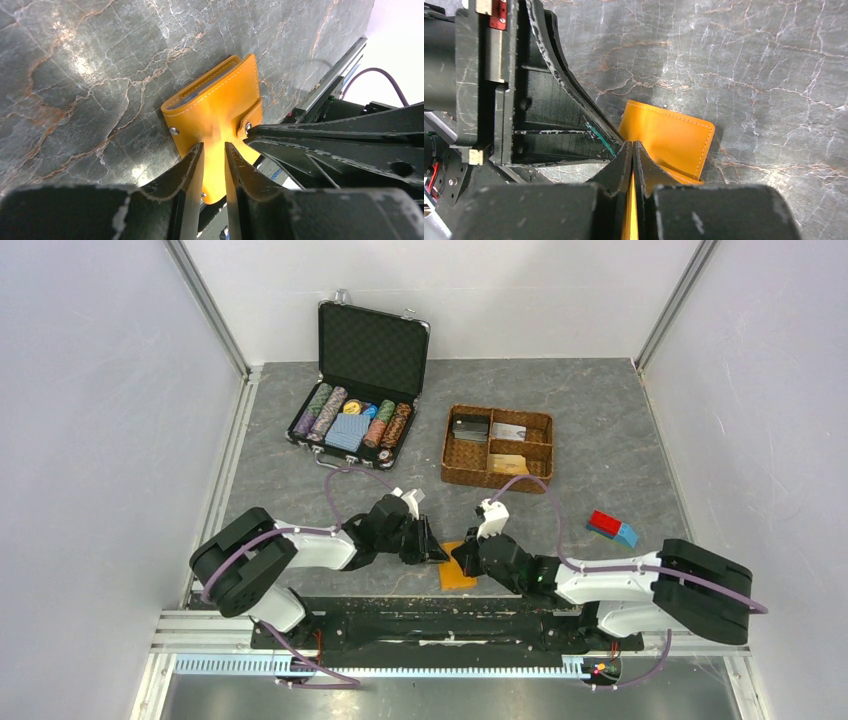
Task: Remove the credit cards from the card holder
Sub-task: Open the card holder at the corner of the board.
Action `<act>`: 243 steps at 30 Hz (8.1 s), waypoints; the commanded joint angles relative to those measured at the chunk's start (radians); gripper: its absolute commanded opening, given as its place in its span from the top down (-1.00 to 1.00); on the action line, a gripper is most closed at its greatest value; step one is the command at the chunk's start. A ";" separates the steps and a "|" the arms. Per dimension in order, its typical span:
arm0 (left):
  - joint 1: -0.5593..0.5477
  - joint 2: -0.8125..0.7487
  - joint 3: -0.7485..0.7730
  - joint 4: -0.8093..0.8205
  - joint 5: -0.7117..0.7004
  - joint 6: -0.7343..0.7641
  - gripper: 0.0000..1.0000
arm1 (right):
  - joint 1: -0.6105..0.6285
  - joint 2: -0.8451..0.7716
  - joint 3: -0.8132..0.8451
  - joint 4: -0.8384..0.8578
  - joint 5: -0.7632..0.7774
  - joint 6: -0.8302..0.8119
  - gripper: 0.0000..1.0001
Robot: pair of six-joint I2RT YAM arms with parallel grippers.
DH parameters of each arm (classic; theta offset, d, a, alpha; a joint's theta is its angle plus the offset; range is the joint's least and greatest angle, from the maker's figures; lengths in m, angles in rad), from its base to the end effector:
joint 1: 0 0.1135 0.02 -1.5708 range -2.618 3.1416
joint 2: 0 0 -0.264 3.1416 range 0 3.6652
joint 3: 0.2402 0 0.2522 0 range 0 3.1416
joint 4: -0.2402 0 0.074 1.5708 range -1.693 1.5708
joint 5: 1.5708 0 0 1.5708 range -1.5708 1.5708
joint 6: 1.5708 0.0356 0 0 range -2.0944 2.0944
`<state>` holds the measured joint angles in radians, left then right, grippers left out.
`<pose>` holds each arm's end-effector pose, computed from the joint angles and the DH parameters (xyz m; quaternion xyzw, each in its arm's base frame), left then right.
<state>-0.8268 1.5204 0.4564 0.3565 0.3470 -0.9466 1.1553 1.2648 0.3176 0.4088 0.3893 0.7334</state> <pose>0.1670 -0.1993 0.1223 0.0185 0.8974 -0.4185 0.1389 0.1028 0.1995 0.1466 -0.0853 0.8544 0.2937 0.4202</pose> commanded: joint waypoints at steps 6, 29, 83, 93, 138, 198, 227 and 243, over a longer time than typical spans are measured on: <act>-0.011 -0.034 -0.016 -0.253 -0.185 0.036 0.36 | 0.003 -0.026 0.147 -0.292 0.064 -0.020 0.54; -0.012 -0.036 -0.041 -0.234 -0.183 0.026 0.32 | 0.091 0.224 0.336 -0.563 0.181 -0.012 0.42; -0.020 -0.098 0.036 -0.377 -0.251 0.078 -0.17 | -0.008 -0.404 -0.123 -0.295 0.231 0.069 0.98; -0.029 -0.188 0.105 -0.441 -0.232 0.150 -0.71 | -0.008 -0.490 -0.151 -0.169 0.118 0.072 1.00; -0.038 -0.311 0.058 -0.497 -0.283 0.168 -0.63 | -0.018 -0.195 0.001 -0.374 0.040 0.084 0.00; 0.141 -0.536 0.097 -0.652 -0.233 0.148 -0.73 | -0.076 -0.059 0.037 0.108 -0.292 0.074 0.11; 0.174 -0.452 0.070 -0.580 -0.084 0.153 -0.77 | 0.044 0.152 0.247 -0.025 -0.252 -0.033 -0.08; 0.173 -0.551 0.079 -0.718 -0.219 0.054 -0.77 | 0.115 0.084 0.256 -0.213 0.024 -0.132 0.78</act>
<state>-0.6575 1.0027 0.4877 -0.3012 0.2020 -0.8852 1.2613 1.4090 0.5472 0.2695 0.2695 0.6621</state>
